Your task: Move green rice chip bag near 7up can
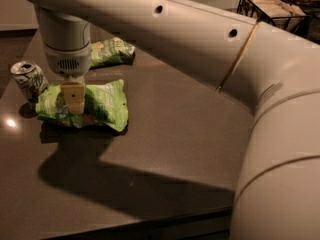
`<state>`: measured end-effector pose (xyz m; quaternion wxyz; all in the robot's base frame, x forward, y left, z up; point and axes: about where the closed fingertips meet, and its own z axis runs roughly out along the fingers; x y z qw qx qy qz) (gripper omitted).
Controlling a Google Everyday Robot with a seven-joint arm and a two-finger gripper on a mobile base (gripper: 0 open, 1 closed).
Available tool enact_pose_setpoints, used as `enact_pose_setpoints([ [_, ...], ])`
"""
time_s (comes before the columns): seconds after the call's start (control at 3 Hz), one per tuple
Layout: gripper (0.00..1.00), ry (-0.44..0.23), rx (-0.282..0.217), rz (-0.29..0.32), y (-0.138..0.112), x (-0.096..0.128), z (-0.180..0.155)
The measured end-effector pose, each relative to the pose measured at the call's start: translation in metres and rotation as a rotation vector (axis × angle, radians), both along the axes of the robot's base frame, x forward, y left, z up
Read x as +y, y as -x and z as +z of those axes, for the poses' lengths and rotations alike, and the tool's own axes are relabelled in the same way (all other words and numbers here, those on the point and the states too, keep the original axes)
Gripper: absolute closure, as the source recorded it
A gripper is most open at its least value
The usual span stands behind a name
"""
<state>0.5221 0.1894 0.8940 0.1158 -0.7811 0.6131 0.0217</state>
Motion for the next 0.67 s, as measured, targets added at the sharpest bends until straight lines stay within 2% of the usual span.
enact_pose_setpoints([
  [0.33, 0.00, -0.003, -0.002, 0.001, -0.0002, 0.0010, 0.0000],
  [0.67, 0.00, -0.003, -0.002, 0.001, -0.0002, 0.0010, 0.0000],
])
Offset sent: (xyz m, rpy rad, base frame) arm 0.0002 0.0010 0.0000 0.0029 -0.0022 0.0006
